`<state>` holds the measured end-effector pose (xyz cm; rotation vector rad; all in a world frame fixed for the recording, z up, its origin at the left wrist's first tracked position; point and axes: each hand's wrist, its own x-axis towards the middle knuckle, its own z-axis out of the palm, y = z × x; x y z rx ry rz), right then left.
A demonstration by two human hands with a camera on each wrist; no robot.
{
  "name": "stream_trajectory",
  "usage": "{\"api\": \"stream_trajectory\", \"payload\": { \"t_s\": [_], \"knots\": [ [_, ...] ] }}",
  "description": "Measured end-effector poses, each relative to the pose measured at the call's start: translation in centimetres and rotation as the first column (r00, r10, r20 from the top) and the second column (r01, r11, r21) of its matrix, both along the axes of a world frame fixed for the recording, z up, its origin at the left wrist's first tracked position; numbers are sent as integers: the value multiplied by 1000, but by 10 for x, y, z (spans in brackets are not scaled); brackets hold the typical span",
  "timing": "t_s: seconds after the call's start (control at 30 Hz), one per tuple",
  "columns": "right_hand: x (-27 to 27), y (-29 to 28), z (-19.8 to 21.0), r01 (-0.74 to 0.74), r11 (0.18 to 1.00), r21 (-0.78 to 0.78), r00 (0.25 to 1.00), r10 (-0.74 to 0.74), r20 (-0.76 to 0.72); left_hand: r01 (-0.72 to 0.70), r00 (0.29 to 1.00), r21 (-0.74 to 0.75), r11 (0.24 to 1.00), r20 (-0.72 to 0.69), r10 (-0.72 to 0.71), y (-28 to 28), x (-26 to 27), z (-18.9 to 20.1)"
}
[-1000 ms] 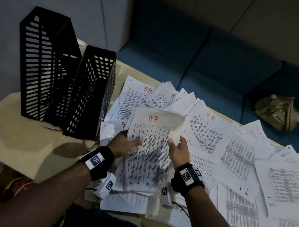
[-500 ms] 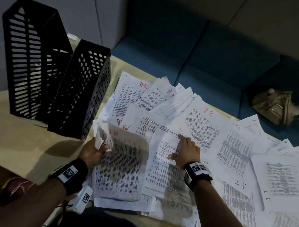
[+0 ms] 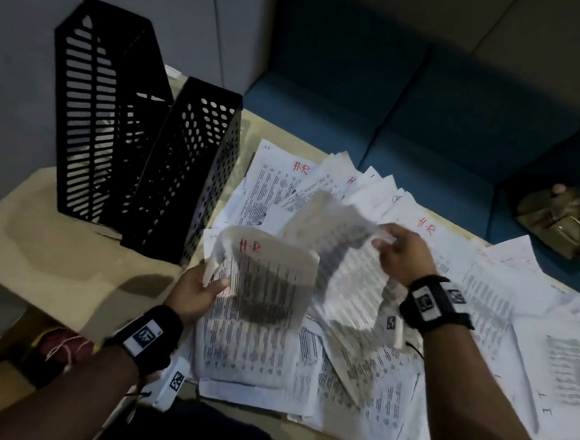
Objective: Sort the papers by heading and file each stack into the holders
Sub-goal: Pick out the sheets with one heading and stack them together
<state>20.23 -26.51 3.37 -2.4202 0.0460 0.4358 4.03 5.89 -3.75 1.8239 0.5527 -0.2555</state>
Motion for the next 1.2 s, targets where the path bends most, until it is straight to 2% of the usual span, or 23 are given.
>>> {"api": "stream_trajectory", "payload": {
  "t_s": [0.07,0.13,0.23,0.33,0.47,0.57,0.63,0.7,0.77,0.83,0.9,1.0,1.1,1.2],
  "knots": [
    [14,-11,41,87,989,116,966,-112,235,-39,999,-3,999,-24,39,1,2,2],
    [19,-21,84,135,970,203,893,-208,400,-46,998,12,999,-51,47,4,4,3],
    [19,-27,114,156,921,356,825,-320,466,-74,993,0,997,-94,73,2,15,5],
    [16,-11,85,203,884,421,865,-364,345,-91,991,-67,994,-101,84,-12,28,4],
    [-11,25,5,244,911,333,961,-274,45,-57,996,-168,984,-70,46,-32,46,14],
    [-41,48,-35,299,912,280,946,-244,-215,-88,989,-155,984,-131,68,-33,51,14],
    [-56,60,-47,323,912,252,926,-249,-285,-128,979,-156,979,-180,99,-32,50,16],
    [-69,67,-62,309,920,240,923,-230,-308,-182,973,-225,957,-178,144,-34,48,24],
    [-82,72,-72,262,933,247,934,-181,-308,-146,989,-261,954,-72,131,-35,44,27],
    [-88,74,-75,261,926,272,929,-164,-333,-61,998,-166,984,18,65,-35,39,28],
    [-81,74,-67,280,906,317,928,-171,-331,-23,1000,-35,999,-1,23,-30,36,19],
    [-62,72,-50,293,875,386,951,-226,-210,-48,997,-142,989,-64,39,-25,32,12],
    [-50,76,-42,184,893,410,982,-144,-126,-22,998,-246,969,-68,6,-20,34,19],
    [-43,85,-44,17,971,239,991,16,-136,15,1000,-189,982,29,-9,-15,43,23]
  ]
}}
